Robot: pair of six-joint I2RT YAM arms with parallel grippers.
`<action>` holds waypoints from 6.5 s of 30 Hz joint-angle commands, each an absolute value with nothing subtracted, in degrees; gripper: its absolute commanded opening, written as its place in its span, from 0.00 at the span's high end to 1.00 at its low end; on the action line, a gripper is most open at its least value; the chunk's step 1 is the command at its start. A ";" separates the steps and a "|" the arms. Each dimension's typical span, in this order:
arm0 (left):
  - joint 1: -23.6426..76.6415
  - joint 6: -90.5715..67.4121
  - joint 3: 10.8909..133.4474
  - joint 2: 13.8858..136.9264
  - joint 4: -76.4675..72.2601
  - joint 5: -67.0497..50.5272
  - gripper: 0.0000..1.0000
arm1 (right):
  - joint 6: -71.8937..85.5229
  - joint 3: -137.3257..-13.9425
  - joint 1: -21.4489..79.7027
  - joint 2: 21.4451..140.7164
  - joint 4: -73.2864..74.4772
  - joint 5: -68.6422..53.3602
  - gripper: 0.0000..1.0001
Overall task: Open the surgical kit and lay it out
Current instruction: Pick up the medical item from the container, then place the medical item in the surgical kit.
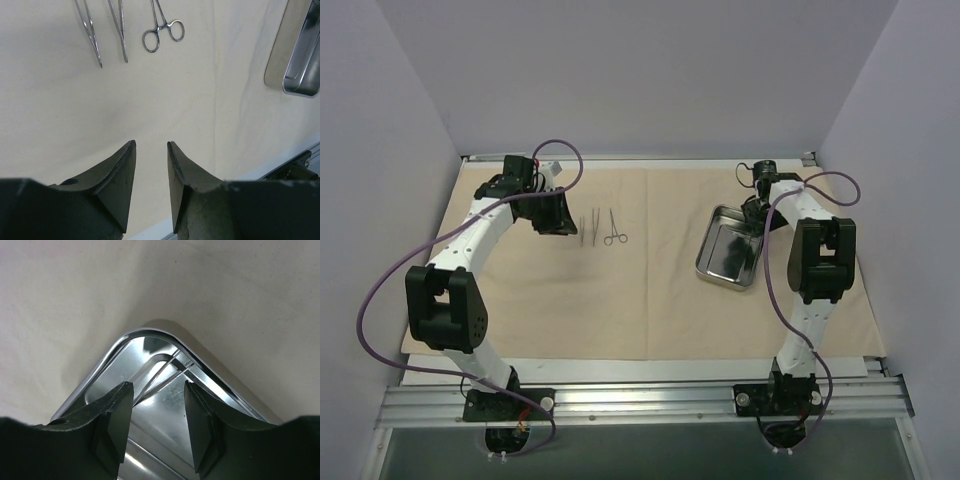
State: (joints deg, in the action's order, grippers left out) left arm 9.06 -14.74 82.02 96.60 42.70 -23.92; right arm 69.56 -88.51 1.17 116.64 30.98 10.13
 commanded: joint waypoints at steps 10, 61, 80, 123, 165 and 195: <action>8.53 -13.45 85.25 95.89 42.80 -25.75 0.60 | 73.65 -88.85 2.11 117.06 33.75 13.18 0.55; 28.65 -25.92 90.79 93.07 34.37 -25.74 0.54 | 42.01 -90.89 22.50 98.00 25.86 -14.81 1.00; 23.99 -43.76 77.53 88.07 5.55 -50.36 0.50 | 44.37 -70.05 22.85 85.08 -14.93 -46.67 1.00; 22.15 -49.16 75.14 92.55 -4.68 -52.48 0.98 | 56.17 -67.41 21.27 88.68 -29.90 -50.28 0.74; 10.81 -10.46 108.89 128.32 51.15 -3.96 0.98 | 28.48 -76.82 1.05 93.08 24.52 -27.07 0.41; 10.28 -8.88 108.46 130.34 50.97 -2.46 0.66 | 29.00 -75.76 0.97 93.78 23.12 -28.48 0.41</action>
State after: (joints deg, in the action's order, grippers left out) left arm 10.90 -9.87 106.87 130.34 50.22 -3.79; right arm 29.47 -75.53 1.41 93.67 23.38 -27.44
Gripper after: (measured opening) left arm 0.337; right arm 0.595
